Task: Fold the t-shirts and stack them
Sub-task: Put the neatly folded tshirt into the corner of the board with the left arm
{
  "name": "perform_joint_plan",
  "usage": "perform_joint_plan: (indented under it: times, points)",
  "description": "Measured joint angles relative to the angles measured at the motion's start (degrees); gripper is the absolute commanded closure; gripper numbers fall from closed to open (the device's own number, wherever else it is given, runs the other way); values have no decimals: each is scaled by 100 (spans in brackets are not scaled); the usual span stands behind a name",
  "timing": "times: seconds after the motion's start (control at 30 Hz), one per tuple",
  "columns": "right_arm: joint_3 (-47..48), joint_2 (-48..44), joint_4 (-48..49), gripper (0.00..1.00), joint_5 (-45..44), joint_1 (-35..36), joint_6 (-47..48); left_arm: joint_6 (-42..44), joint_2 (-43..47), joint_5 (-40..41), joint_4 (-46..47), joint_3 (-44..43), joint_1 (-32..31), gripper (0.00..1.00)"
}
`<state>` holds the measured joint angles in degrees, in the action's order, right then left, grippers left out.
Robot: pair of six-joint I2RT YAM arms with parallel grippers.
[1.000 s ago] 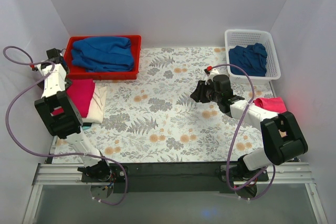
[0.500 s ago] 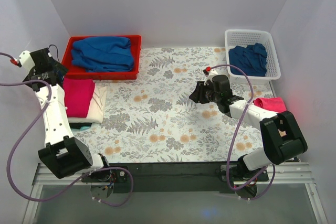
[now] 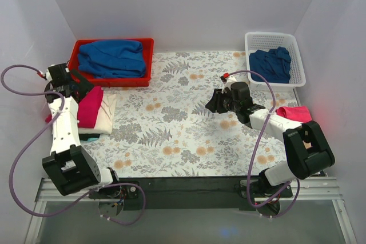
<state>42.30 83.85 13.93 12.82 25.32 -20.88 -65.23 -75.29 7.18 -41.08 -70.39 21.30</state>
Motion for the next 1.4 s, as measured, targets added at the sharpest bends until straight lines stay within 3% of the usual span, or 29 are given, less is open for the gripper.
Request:
perform_joint_plan:
  times: [0.43, 0.8, 1.4]
  points:
    - [0, 4, 2, 58, -2, 26, -22, -411, -1086, 730, 380, 50, -385, 14]
    - [0, 66, 48, 58, -7, 26, -107, -723, -2061, 887, 411, 122, -695, 12]
    - [-157, -66, 116, 58, -46, 26, -125, -1113, -2354, 1141, 697, 616, -1698, 10]
